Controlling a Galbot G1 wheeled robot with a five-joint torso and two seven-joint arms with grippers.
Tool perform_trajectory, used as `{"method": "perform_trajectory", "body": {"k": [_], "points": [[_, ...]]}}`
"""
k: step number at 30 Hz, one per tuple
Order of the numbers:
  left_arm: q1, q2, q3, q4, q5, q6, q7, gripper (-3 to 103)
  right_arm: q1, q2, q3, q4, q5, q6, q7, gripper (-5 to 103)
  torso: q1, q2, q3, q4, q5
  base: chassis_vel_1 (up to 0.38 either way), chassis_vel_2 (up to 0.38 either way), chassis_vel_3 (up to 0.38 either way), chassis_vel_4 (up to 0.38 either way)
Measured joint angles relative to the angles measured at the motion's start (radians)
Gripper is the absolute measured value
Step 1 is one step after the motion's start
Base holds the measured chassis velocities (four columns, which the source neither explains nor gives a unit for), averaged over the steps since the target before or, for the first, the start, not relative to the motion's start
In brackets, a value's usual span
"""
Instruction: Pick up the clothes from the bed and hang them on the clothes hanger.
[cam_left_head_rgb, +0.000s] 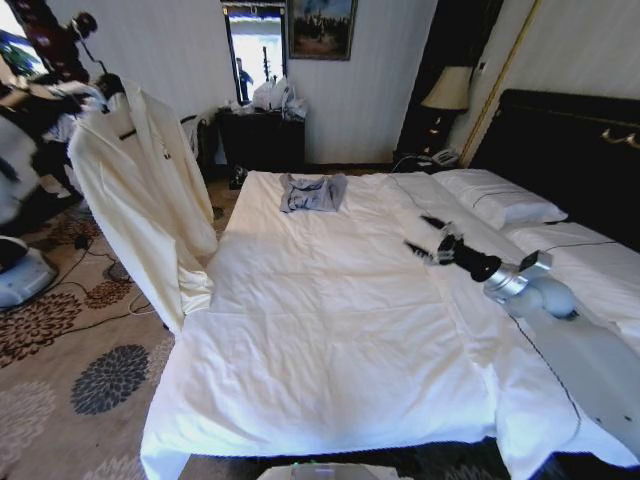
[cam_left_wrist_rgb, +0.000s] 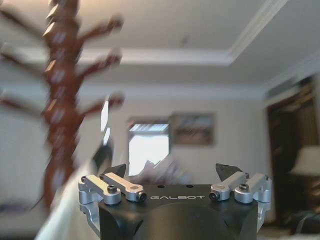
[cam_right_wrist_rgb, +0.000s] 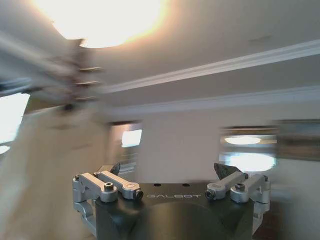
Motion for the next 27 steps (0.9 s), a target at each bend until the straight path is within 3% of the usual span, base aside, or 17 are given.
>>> {"method": "perform_trajectory", "body": {"k": [1,2,3,4,5,6,8,9,11,12,15,17,20,27], "points": [[0.1,-0.035,-0.057,-0.061,0.022,0.027,-0.047,100,-0.069,0.027,0.059,0.053,-0.012,-0.004,0.13,100,0.0,0.0,0.0,0.0002,-0.0002,0.0,0.0,0.0,0.0],[0.1,-0.035,-0.057,-0.061,0.022,0.027,-0.047,100,-0.069,0.027,0.059,0.053,-0.012,-0.004,0.13,100,0.0,0.0,0.0,0.0002,-0.0002,0.0,0.0,0.0,0.0],[0.224,-0.081,-0.117,-0.127,0.088,0.029,-0.07,100,-0.145,0.06,0.116,0.1,-0.022,0.007,0.218,100,0.0,0.0,0.0,0.0004,0.0001,0.0,0.0,0.0,0.0],[0.356,-0.13,-0.161,-0.184,0.179,-0.004,-0.067,100,-0.219,0.096,0.161,0.142,-0.041,0.04,0.289,100,0.0,0.0,0.0,0.0003,0.0,0.0,0.0,0.0,0.0],[0.423,-0.158,-0.18,-0.207,0.232,-0.031,-0.058,100,-0.254,0.113,0.181,0.163,-0.054,0.054,0.314,100,0.0,0.0,0.0,0.0001,0.0001,0.0,0.0,0.0,0.0],[0.423,-0.158,-0.18,-0.207,0.232,-0.031,-0.058,100,-0.254,0.113,0.181,0.163,-0.054,0.054,0.314,100,0.0,0.0,0.0,0.0001,0.0001,0.0,0.0,0.0,0.0],[0.631,-0.261,-0.221,-0.264,0.392,-0.128,-0.015,100,-0.36,0.173,0.249,0.228,-0.106,0.083,0.349,100,0.0,0.0,0.0,0.0,0.0001,0.0,0.0,0.0,0.0],[0.767,-0.348,-0.234,-0.292,0.476,-0.186,0.019,100,-0.423,0.219,0.284,0.27,-0.165,0.104,0.354,100,0.0,0.0,0.0,0.0005,-0.0007,0.0,0.0,0.0,0.0],[0.889,-0.458,-0.232,-0.315,0.568,-0.249,0.059,100,-0.499,0.28,0.308,0.324,-0.248,0.12,0.358,100,0.0,0.0,0.0,0.0013,-0.0004,0.0,0.0,0.0,0.0],[0.889,-0.458,-0.232,-0.315,0.568,-0.249,0.059,100,-0.499,0.28,0.308,0.324,-0.248,0.12,0.358,100,0.0,0.0,0.0,0.0013,-0.0004,0.0,0.0,0.0,0.0],[1.032,-0.623,-0.179,-0.341,0.76,-0.355,0.158,100,-0.616,0.46,0.303,0.421,-0.421,0.142,0.367,100,0.0,0.0,0.0,0.0006,0.0001,0.0,0.0,0.0,0.0],[1.05,-0.653,-0.161,-0.348,0.794,-0.373,0.171,100,-0.63,0.499,0.297,0.434,-0.447,0.146,0.367,100,0.0,0.0,0.0,0.0003,0.0005,0.0,0.0,0.0,0.0],[1.1,-0.778,-0.099,-0.384,0.893,-0.418,0.26,100,-0.685,0.665,0.265,0.487,-0.548,0.149,0.359,100,0.0,0.0,0.0,0.0001,0.0001,0.0,0.0,0.0,0.0],[1.101,-0.799,-0.088,-0.39,0.903,-0.421,0.282,100,-0.688,0.682,0.258,0.491,-0.558,0.149,0.349,100,0.0,0.0,0.0,0.0006,0.0001,0.0,0.0,0.0,0.0]]}}
